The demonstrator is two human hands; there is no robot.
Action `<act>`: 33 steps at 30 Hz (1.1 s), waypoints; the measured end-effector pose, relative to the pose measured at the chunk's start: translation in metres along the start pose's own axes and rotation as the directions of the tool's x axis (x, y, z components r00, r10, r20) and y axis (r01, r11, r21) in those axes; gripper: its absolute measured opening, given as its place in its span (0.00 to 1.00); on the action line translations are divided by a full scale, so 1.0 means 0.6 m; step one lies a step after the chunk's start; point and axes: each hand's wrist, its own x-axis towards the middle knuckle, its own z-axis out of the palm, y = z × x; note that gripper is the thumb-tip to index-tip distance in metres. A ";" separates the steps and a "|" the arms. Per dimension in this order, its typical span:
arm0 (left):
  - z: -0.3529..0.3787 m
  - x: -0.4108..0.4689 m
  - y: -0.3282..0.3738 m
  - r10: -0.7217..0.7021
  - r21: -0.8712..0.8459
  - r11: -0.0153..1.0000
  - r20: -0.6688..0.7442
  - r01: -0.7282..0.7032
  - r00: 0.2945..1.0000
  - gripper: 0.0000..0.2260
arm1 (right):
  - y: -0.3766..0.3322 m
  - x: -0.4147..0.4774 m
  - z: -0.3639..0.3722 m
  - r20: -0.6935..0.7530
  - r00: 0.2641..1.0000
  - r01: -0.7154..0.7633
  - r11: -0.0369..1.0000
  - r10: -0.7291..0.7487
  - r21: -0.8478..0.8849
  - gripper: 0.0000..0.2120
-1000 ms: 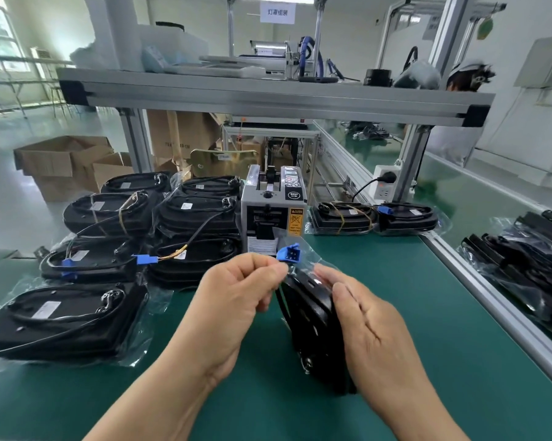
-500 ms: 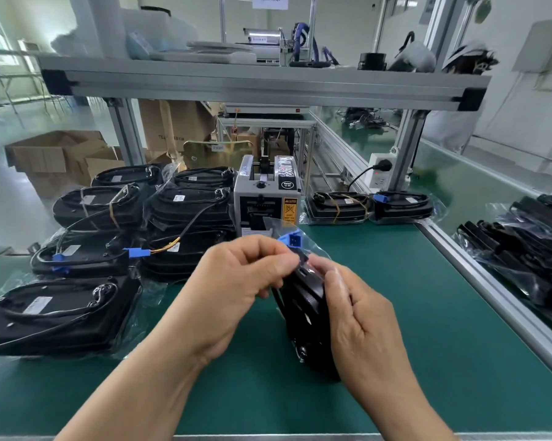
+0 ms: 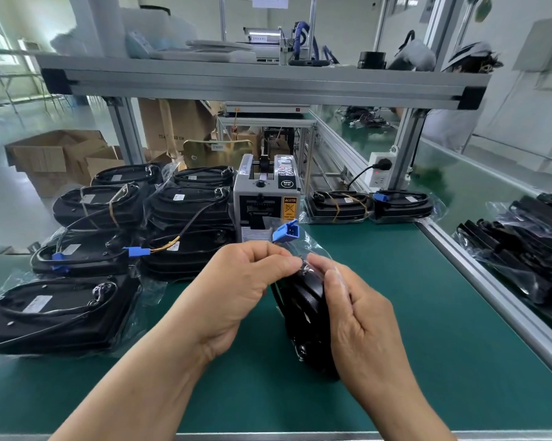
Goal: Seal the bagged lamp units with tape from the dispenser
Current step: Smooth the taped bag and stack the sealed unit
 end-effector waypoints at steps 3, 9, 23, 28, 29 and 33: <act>0.005 -0.002 -0.001 -0.010 -0.046 0.999 -0.010 0.009 1.000 0.03 | 0.002 0.000 0.002 -0.007 1.000 0.004 1.000 -0.004 -0.001 0.17; 0.011 -0.004 -0.005 0.003 -0.045 0.999 -0.044 -0.005 0.999 0.03 | 0.009 -0.001 0.001 -0.021 1.000 0.001 1.000 -0.001 -0.022 0.15; 0.012 -0.001 -0.020 0.095 0.096 0.992 -0.135 -0.082 0.986 0.05 | 0.000 0.001 0.001 0.007 1.000 -0.008 1.000 0.008 0.012 0.19; 0.014 0.002 -0.024 0.116 0.134 0.986 -0.166 -0.094 0.979 0.09 | -0.001 0.000 0.000 0.009 1.000 0.000 1.000 0.000 0.002 0.19; 0.014 0.002 -0.025 0.120 0.138 0.986 -0.171 -0.097 0.978 0.09 | -0.001 0.000 0.000 0.007 1.000 0.003 1.000 -0.003 -0.002 0.19; 0.015 0.001 -0.026 0.137 0.141 0.984 -0.179 -0.112 0.974 0.09 | 0.000 -0.001 0.001 0.004 1.000 -0.006 0.999 0.006 0.042 0.18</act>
